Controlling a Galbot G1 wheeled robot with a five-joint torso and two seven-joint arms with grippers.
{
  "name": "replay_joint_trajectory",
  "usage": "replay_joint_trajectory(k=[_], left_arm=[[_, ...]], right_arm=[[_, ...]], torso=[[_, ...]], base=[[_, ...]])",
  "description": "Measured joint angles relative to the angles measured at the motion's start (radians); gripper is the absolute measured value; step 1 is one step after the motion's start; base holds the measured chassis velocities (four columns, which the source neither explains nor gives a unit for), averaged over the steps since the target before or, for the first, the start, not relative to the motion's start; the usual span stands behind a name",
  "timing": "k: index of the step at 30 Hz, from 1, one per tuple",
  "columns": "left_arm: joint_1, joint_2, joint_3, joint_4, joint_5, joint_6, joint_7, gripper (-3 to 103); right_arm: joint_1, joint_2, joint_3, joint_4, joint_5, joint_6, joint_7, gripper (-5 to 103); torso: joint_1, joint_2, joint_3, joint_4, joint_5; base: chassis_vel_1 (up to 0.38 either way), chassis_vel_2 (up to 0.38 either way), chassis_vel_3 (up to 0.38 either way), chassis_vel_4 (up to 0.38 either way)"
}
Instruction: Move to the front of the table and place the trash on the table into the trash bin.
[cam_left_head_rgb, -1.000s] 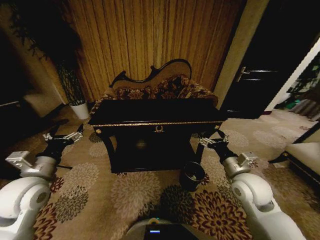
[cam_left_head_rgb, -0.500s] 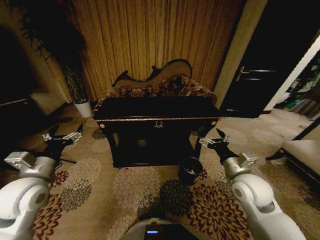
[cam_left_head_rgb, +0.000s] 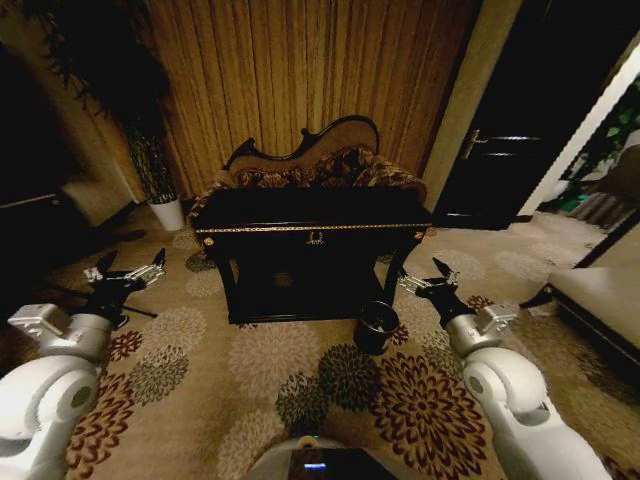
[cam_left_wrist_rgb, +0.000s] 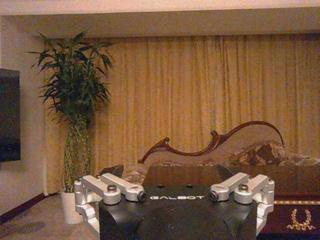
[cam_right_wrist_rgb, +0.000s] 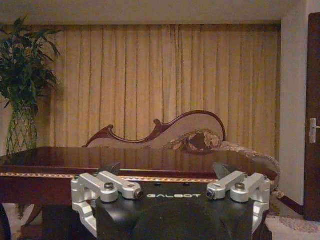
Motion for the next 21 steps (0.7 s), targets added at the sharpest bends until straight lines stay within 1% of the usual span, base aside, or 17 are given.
replay_joint_trajectory(k=[21], left_arm=[[-0.006, 0.005, 0.011, 0.003, 0.001, 0.0, 0.0, 100]], right_arm=[[0.015, -0.002, -0.004, -0.025, 0.001, 0.003, 0.0, 100]], torso=[[0.0, 0.0, 0.0, 0.0001, -0.0001]], base=[[0.138, -0.14, -0.147, 0.146]])
